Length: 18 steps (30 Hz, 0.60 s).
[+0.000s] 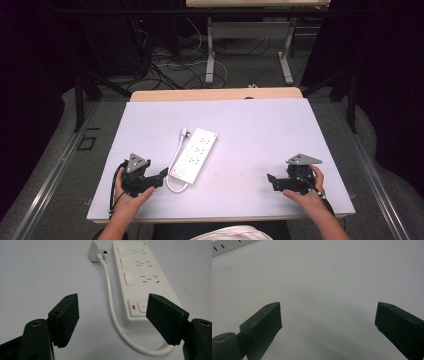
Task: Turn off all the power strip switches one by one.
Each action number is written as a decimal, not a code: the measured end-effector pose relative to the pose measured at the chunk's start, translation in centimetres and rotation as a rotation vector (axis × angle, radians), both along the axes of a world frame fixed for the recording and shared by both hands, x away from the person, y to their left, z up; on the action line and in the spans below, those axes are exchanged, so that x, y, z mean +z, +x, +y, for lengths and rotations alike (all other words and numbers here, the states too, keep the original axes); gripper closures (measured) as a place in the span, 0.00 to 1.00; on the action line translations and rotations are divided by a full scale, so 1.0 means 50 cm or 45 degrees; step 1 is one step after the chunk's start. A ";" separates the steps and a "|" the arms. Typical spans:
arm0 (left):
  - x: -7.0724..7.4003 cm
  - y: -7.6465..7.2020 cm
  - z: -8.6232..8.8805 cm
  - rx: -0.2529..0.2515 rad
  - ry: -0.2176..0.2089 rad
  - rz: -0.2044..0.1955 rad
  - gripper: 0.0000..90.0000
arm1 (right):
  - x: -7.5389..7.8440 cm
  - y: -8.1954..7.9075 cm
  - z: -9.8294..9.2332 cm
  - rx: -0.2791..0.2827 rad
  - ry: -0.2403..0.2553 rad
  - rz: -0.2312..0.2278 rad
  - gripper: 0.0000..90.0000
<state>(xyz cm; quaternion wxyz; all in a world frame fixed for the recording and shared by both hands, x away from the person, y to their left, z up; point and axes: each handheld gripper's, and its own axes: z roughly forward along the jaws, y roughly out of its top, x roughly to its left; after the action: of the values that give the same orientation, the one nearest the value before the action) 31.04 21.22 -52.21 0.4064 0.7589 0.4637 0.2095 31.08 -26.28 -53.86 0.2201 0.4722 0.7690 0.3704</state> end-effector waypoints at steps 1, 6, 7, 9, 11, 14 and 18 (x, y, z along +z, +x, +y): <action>0.003 0.001 -0.001 -0.009 -0.002 0.007 0.33 | 0.000 -0.001 0.001 0.002 -0.003 -0.004 0.07; 0.018 0.012 -0.013 -0.036 -0.029 -0.002 0.50 | 0.001 -0.003 0.005 -0.002 -0.003 -0.008 0.07; 0.019 0.015 -0.016 -0.044 -0.022 -0.003 0.53 | 0.001 -0.003 0.005 -0.001 -0.004 -0.009 0.07; 0.021 0.017 -0.019 -0.051 -0.019 0.006 0.57 | 0.001 -0.004 0.005 -0.004 -0.004 -0.008 0.07; 0.022 0.024 -0.026 -0.073 -0.019 0.008 0.58 | -0.001 -0.005 0.005 -0.008 -0.002 -0.003 0.07; 0.027 0.034 -0.032 -0.075 -0.023 0.009 0.58 | -0.001 -0.006 0.003 -0.013 -0.006 -0.004 0.08; 0.032 0.045 -0.041 -0.058 -0.048 0.015 0.57 | 0.000 -0.006 0.000 -0.018 0.016 -0.001 0.08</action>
<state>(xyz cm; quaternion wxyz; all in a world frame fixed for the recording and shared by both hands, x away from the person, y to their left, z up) 33.31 19.20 -50.59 0.4227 0.7626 0.4525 0.1870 30.77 -26.29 -53.87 0.2201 0.4790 0.7632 0.3737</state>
